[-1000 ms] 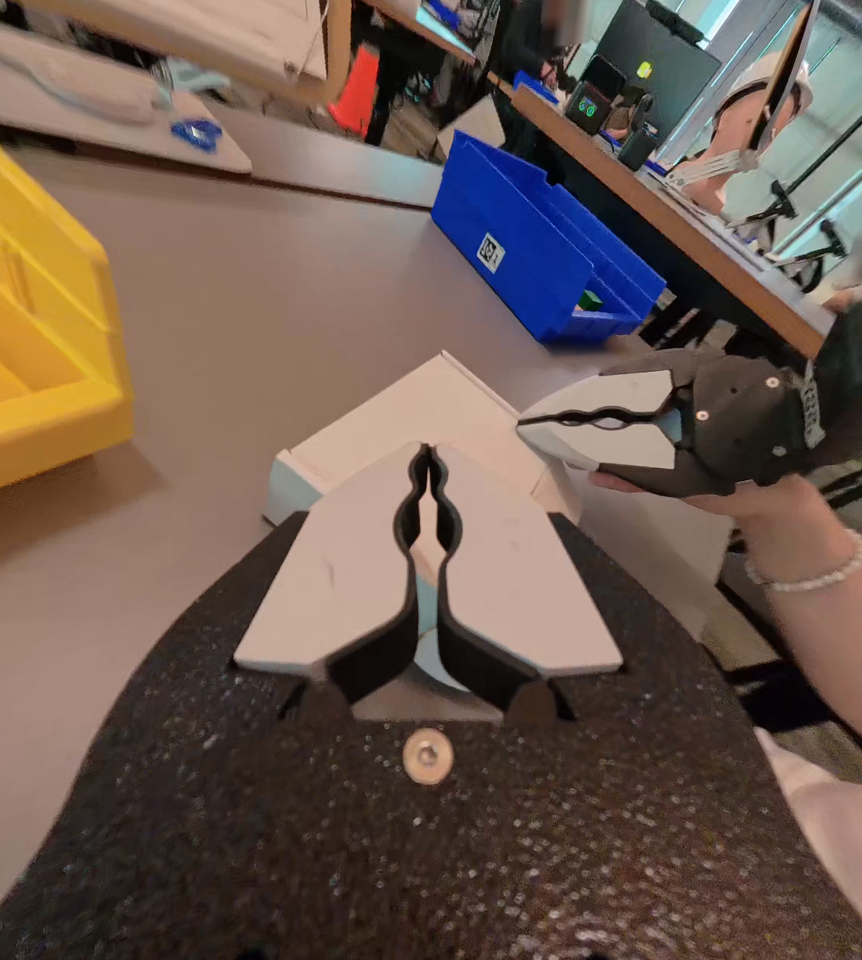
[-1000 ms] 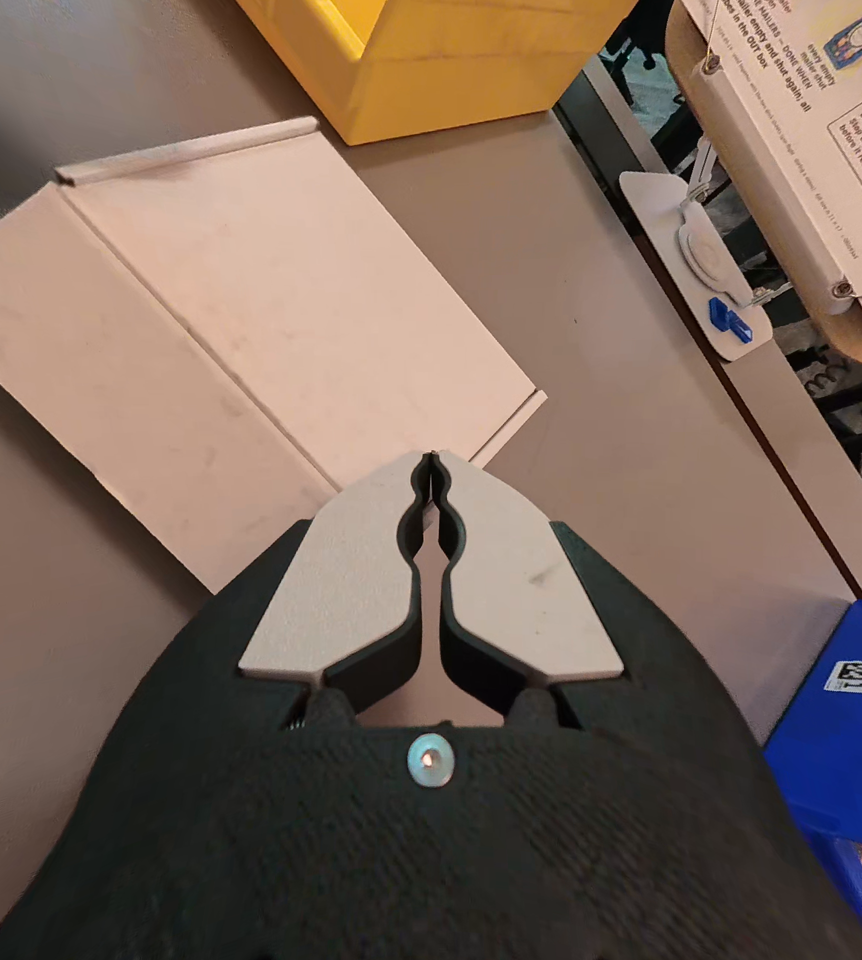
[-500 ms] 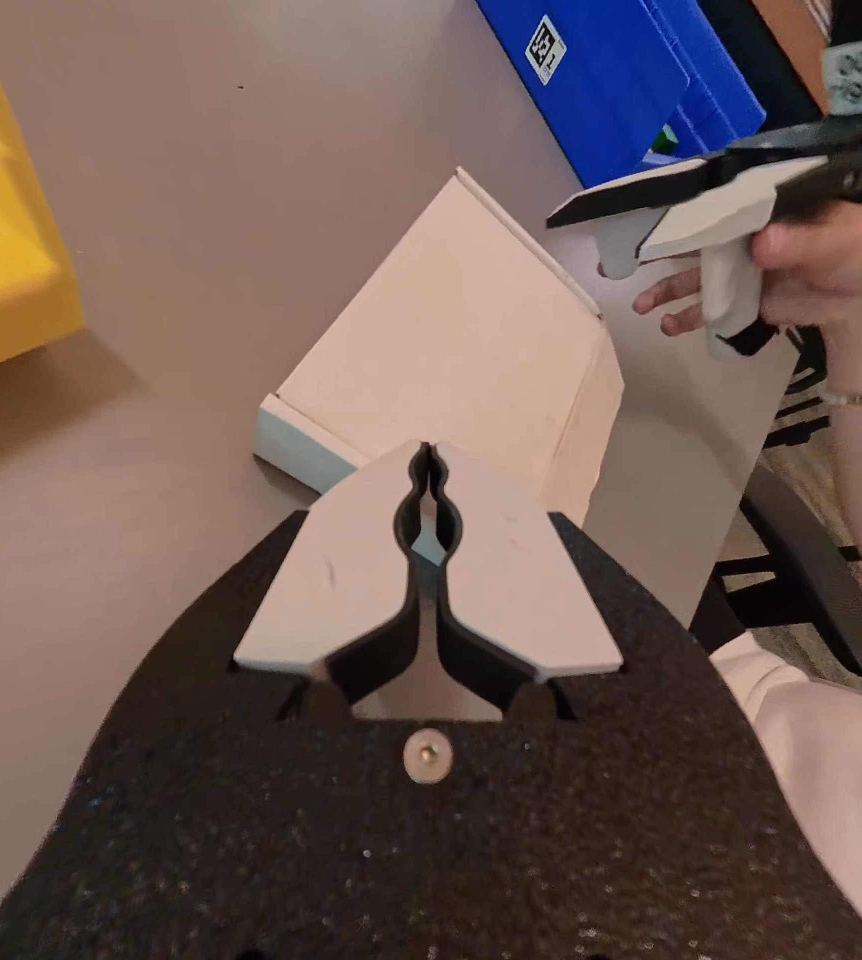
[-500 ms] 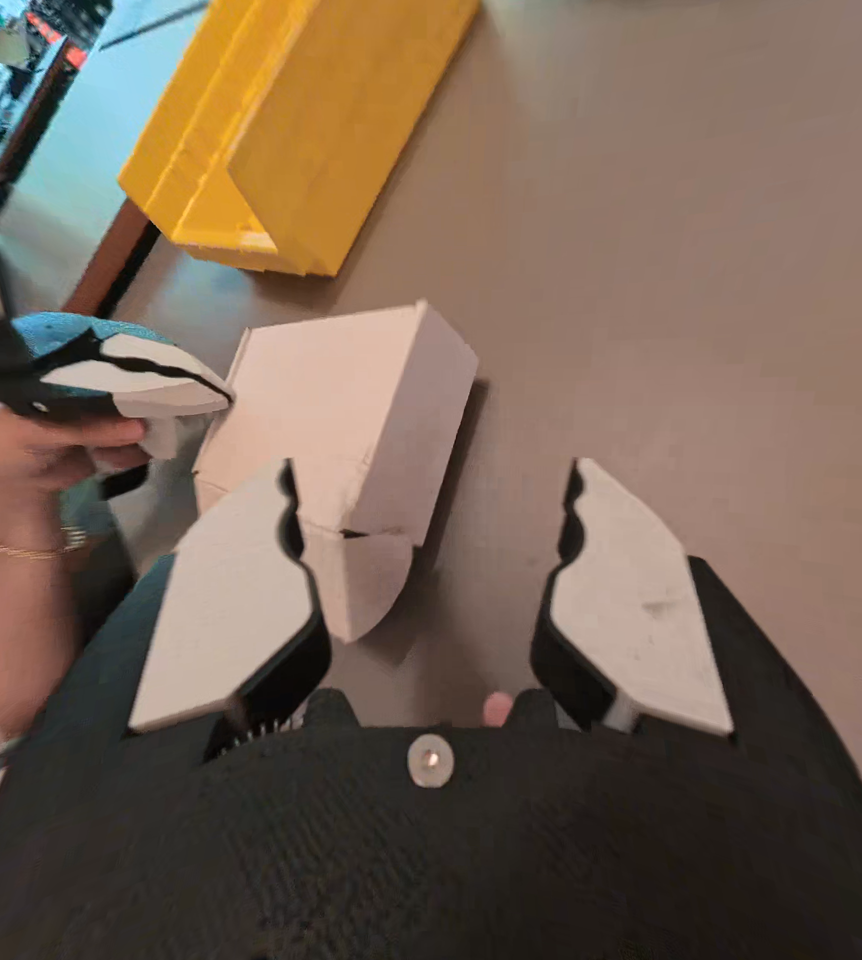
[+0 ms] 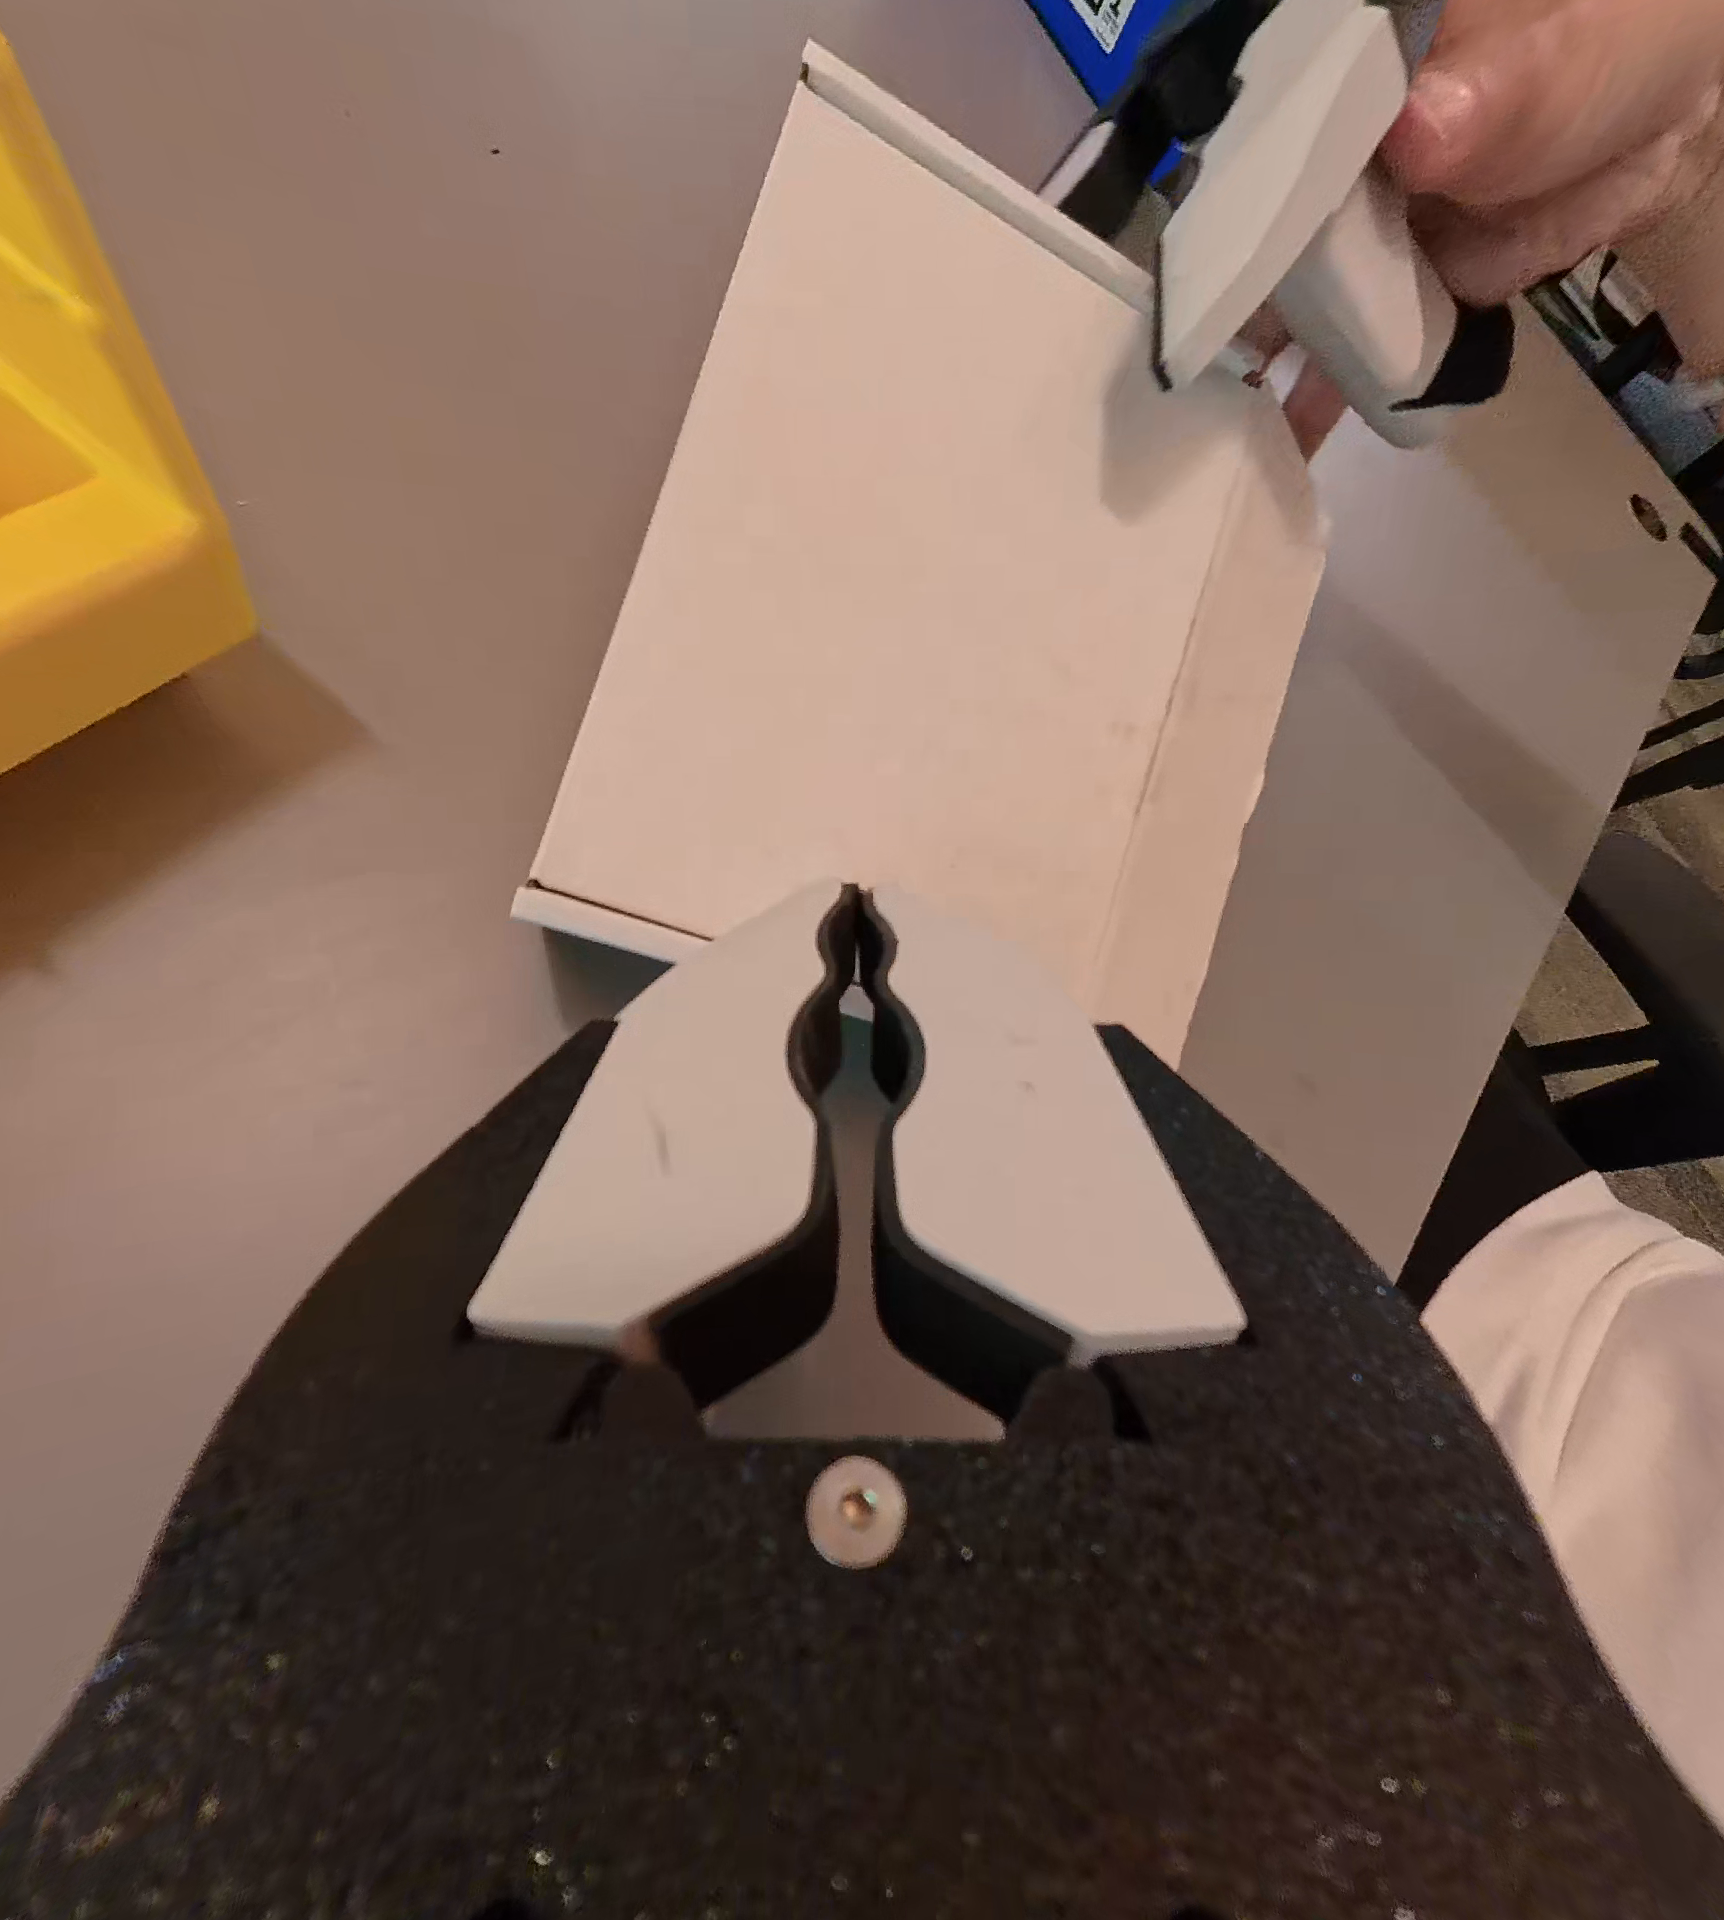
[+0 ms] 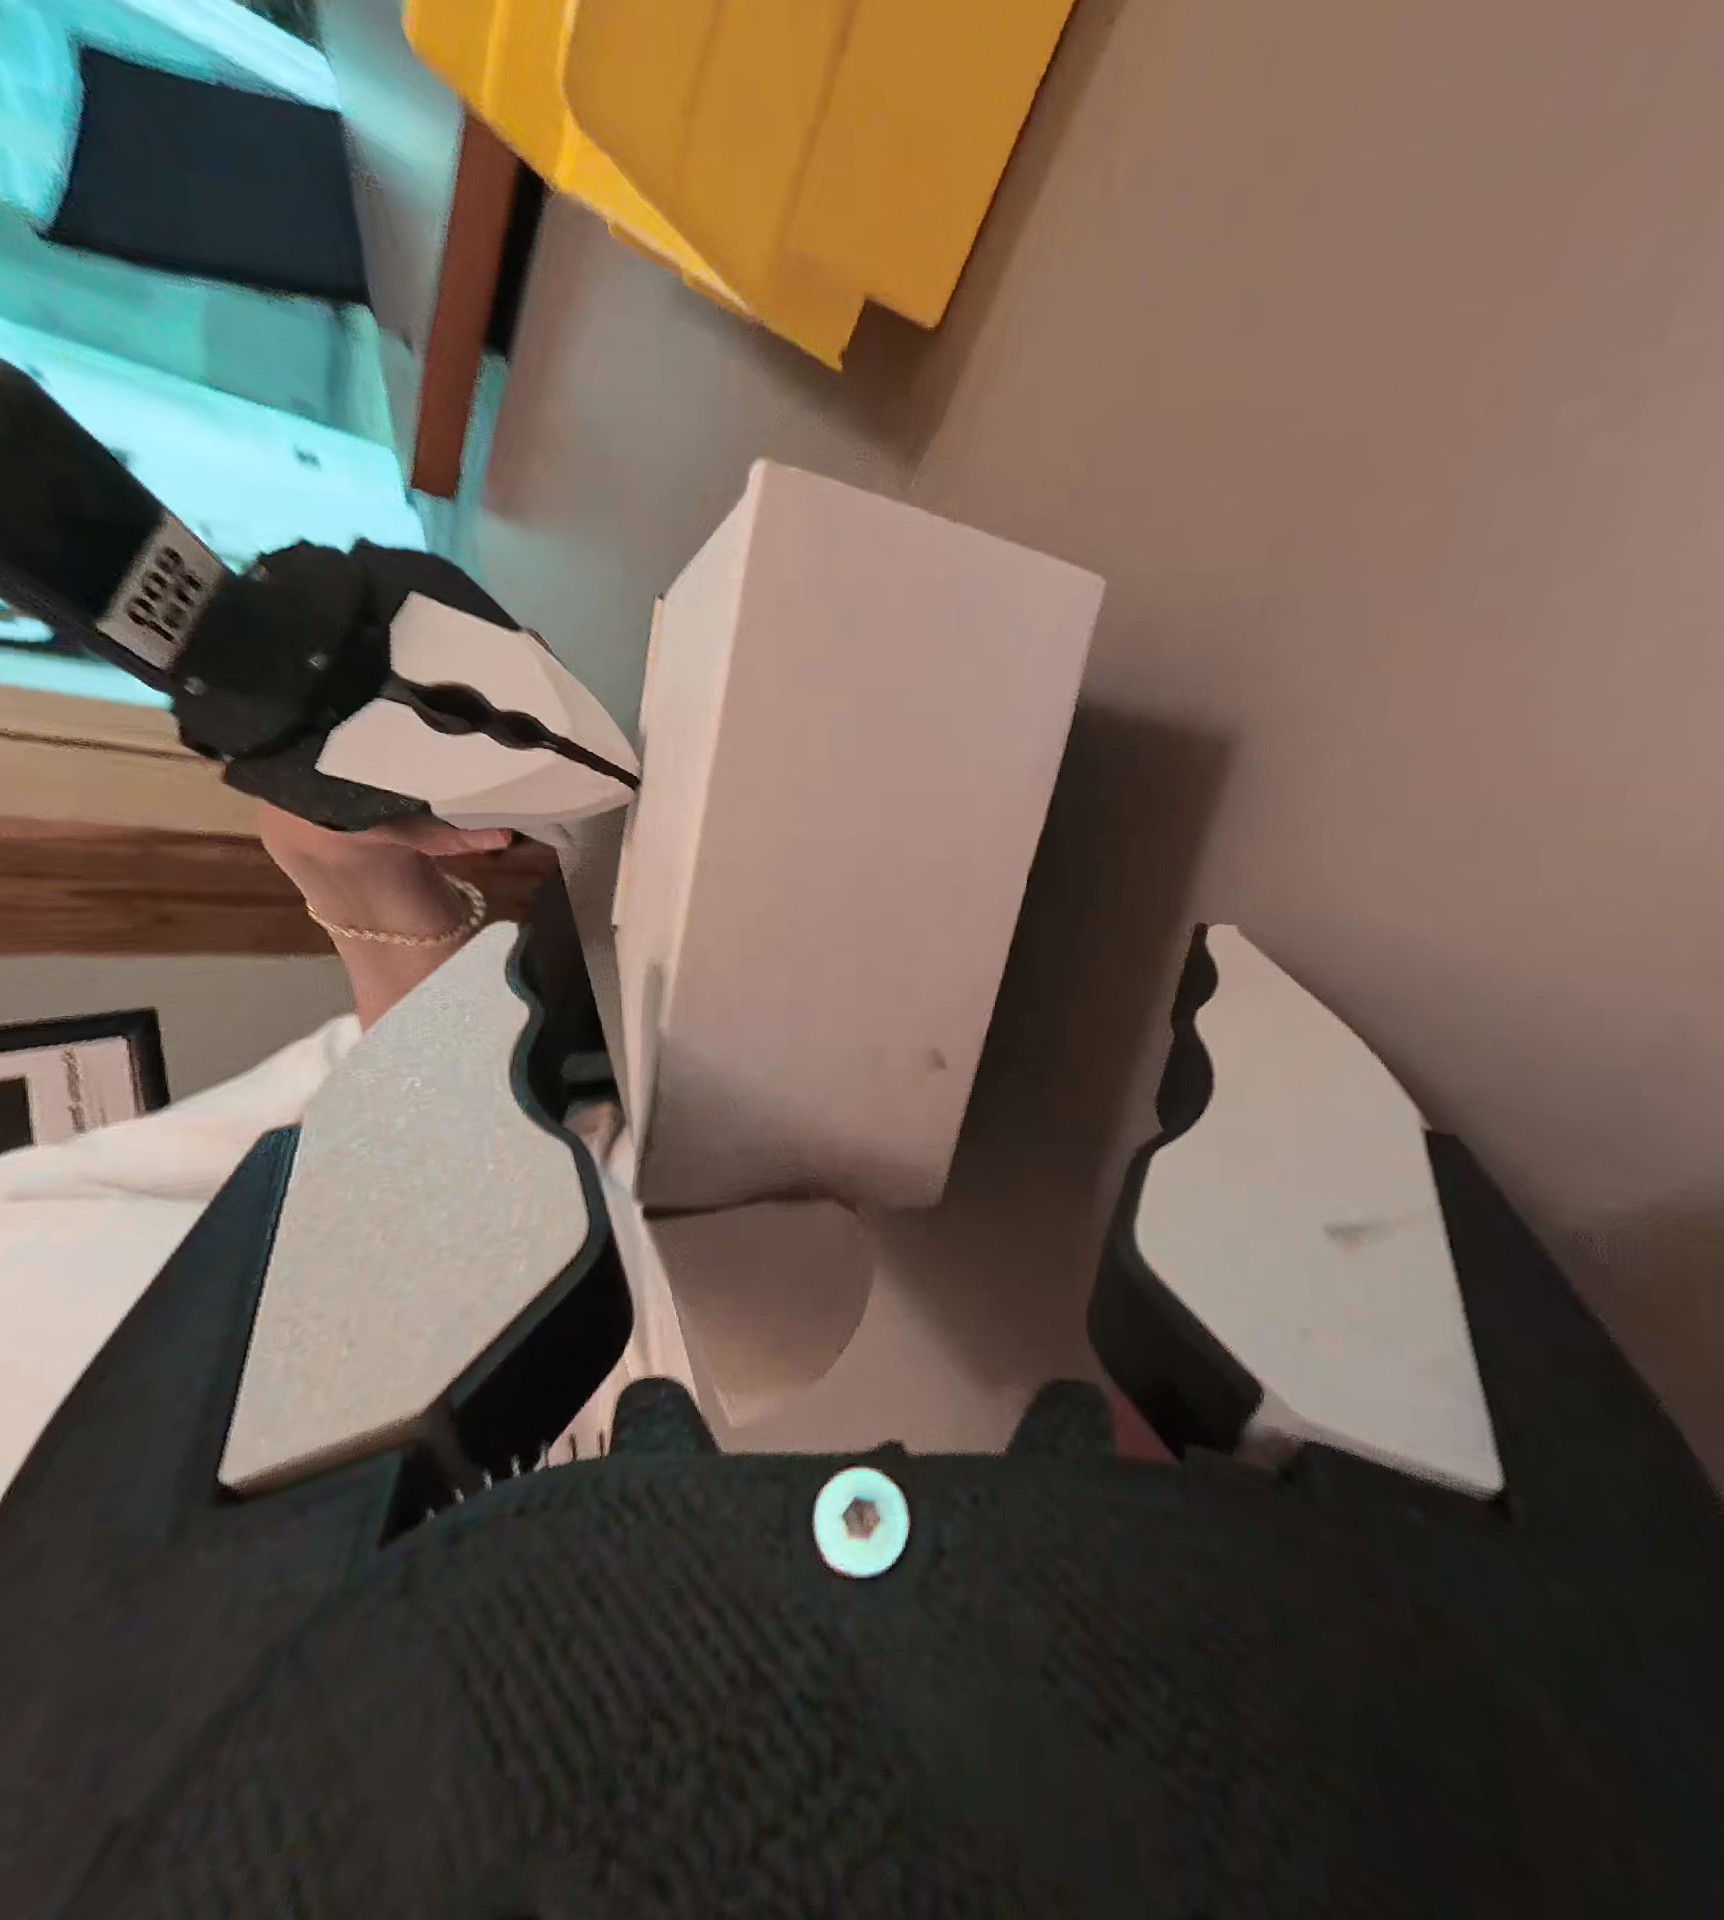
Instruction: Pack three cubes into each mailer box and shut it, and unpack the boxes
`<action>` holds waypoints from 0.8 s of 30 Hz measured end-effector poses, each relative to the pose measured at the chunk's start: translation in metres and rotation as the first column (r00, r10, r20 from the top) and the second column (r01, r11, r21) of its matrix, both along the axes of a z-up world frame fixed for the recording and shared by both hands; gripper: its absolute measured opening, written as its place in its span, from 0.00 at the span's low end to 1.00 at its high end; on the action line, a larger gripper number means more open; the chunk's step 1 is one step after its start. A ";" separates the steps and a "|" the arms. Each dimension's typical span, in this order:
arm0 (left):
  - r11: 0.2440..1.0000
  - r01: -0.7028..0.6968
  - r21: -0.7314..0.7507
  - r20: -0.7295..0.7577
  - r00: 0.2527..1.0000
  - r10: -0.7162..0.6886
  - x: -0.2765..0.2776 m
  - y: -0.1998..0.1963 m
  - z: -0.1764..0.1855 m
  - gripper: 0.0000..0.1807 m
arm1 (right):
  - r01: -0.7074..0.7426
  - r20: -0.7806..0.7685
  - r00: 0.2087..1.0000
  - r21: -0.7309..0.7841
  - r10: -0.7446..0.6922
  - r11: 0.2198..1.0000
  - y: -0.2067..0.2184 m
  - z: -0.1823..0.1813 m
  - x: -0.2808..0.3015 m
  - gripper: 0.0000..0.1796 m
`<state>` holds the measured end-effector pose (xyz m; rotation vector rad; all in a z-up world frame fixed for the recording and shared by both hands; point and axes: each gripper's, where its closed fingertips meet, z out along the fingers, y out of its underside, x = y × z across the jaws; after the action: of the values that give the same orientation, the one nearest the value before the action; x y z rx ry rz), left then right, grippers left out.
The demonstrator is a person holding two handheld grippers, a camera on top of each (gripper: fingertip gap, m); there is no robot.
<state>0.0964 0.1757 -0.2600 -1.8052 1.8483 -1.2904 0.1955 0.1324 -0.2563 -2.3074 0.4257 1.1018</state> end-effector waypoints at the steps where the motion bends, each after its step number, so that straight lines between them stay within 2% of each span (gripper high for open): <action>1: 1.000 0.005 -0.003 0.001 1.000 -0.005 -0.001 0.000 0.000 0.00 | -0.032 0.006 0.999 -0.023 0.032 0.999 0.002 -0.002 -0.003 0.63; 3: 1.000 0.016 -0.002 0.002 1.000 -0.016 -0.003 0.001 0.000 0.00 | -0.094 -0.010 0.996 -0.056 0.094 0.994 0.007 -0.005 -0.011 0.58; 5: 1.000 0.023 -0.007 0.003 1.000 -0.023 -0.004 0.001 -0.001 0.00 | -0.174 -0.050 0.984 -0.019 0.173 0.985 0.009 0.000 -0.022 0.42; 9: 0.998 0.059 -0.037 0.026 0.998 -0.058 -0.007 -0.001 0.001 0.00 | -0.157 -0.062 0.985 0.041 0.159 0.987 0.015 0.001 -0.021 0.41; 12: 0.988 0.125 0.095 0.078 0.988 -0.132 -0.009 -0.001 0.007 0.03 | -0.162 -0.095 0.981 0.059 0.167 0.985 0.003 -0.005 -0.025 0.41; 14: 0.947 0.164 0.277 0.193 0.956 -0.221 -0.010 -0.001 0.021 0.13 | -0.106 -0.142 0.983 0.065 0.114 0.992 -0.005 -0.005 -0.022 0.41; 16: 0.843 0.139 0.520 0.324 0.881 -0.345 -0.010 -0.005 0.039 0.25 | -0.062 -0.201 0.976 0.092 0.079 0.994 -0.017 0.001 -0.017 0.40; 18: 0.713 0.003 0.701 0.430 0.796 -0.426 -0.007 -0.010 0.060 0.32 | 0.014 -0.273 0.962 0.117 0.019 0.993 -0.029 0.013 -0.004 0.40; 20: 0.646 -0.132 0.752 0.533 0.697 -0.479 -0.002 -0.028 0.082 0.44 | 0.075 -0.340 0.940 0.153 -0.019 0.985 -0.042 0.028 0.009 0.40; 21: 0.617 -0.167 0.769 0.555 0.653 -0.515 0.000 -0.041 0.088 0.45 | 0.112 -0.362 0.931 0.163 -0.046 0.980 -0.047 0.034 0.017 0.41; 22: 0.557 -0.190 0.808 0.534 0.637 -0.557 0.004 -0.051 0.088 0.47 | 0.138 -0.372 0.926 0.163 -0.069 0.977 -0.053 0.038 0.024 0.41; 24: 0.327 -0.246 0.913 0.403 0.670 -0.623 0.015 -0.061 0.079 0.51 | 0.130 -0.390 0.919 0.174 -0.053 0.976 -0.070 0.046 0.028 0.41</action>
<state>0.1111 0.1149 -0.1811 -0.2758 1.6950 -0.4913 0.2234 0.0629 -0.2104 -1.8791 0.5395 1.4821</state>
